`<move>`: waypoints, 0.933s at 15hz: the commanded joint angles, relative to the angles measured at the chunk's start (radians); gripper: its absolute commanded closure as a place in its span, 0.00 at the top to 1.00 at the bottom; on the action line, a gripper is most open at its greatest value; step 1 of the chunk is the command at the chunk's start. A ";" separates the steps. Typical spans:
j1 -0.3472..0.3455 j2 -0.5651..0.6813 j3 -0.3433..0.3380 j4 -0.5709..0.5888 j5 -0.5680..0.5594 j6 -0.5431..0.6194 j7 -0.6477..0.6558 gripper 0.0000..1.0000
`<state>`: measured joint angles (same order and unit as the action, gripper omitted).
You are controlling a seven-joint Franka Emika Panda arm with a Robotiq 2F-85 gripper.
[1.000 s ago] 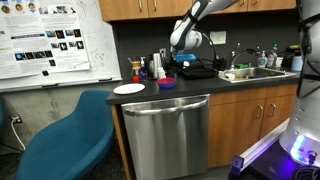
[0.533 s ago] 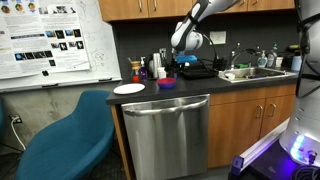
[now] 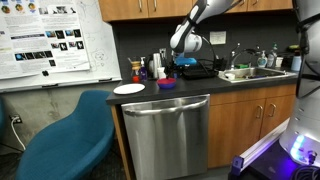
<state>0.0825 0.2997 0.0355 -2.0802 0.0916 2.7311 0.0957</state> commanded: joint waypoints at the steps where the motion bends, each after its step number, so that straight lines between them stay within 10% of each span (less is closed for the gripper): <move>1: -0.012 0.013 0.027 0.026 0.039 -0.004 0.002 1.00; 14: 0.033 0.113 -0.032 0.128 0.000 0.137 0.106 1.00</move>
<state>0.0891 0.3769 0.0401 -1.9796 0.1314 2.8233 0.1443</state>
